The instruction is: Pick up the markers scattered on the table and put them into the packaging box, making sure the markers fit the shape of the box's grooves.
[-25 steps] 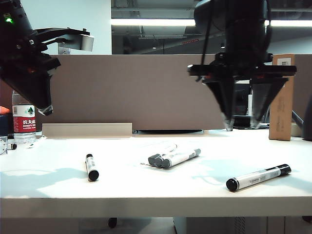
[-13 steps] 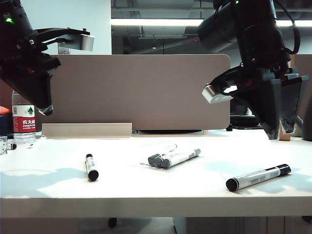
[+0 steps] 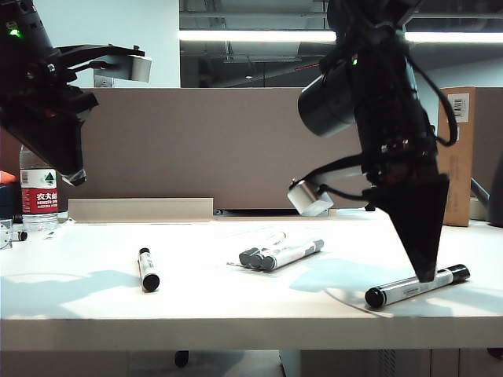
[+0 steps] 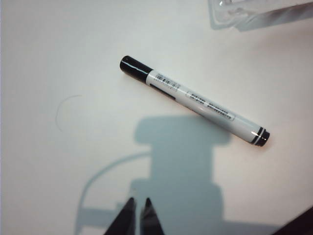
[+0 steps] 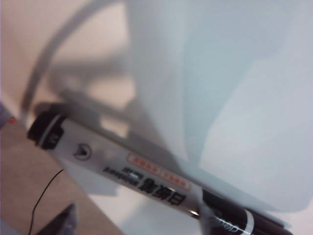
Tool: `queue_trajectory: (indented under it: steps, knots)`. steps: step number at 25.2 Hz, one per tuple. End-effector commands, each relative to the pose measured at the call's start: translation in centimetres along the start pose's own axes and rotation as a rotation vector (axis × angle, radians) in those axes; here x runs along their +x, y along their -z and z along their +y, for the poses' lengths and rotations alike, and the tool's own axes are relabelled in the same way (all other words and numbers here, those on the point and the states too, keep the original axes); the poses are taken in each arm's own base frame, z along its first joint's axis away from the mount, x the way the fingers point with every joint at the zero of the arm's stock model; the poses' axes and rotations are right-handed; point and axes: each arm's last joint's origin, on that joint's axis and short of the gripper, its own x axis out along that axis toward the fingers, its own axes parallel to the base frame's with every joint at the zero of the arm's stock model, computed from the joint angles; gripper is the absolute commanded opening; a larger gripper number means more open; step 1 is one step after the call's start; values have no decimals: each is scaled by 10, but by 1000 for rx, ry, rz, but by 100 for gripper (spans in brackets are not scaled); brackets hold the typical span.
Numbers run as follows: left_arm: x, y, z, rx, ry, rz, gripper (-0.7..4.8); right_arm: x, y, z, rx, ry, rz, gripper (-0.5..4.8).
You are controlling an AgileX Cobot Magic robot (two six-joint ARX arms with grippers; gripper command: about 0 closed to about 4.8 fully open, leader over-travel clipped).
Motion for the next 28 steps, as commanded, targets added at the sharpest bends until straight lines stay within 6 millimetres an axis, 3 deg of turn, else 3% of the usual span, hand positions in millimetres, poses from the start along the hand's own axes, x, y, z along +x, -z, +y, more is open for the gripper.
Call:
queue_trajectory:
  steps: [1,13,24,28]
  knots:
    - [-2,-2,1,-1,-2,-15,22,-4,-2,2,-21,26,-16,337]
    - [-2,-2,1,3,-4,-15,22,15,0,2,-45,39,10,313]
    - [-2,-2,1,3,-7,-15,22,24,-3,-1,-35,95,-5,60]
    - [-2,-2,1,3,-7,-15,22,24,-6,-3,-8,111,-41,-3]
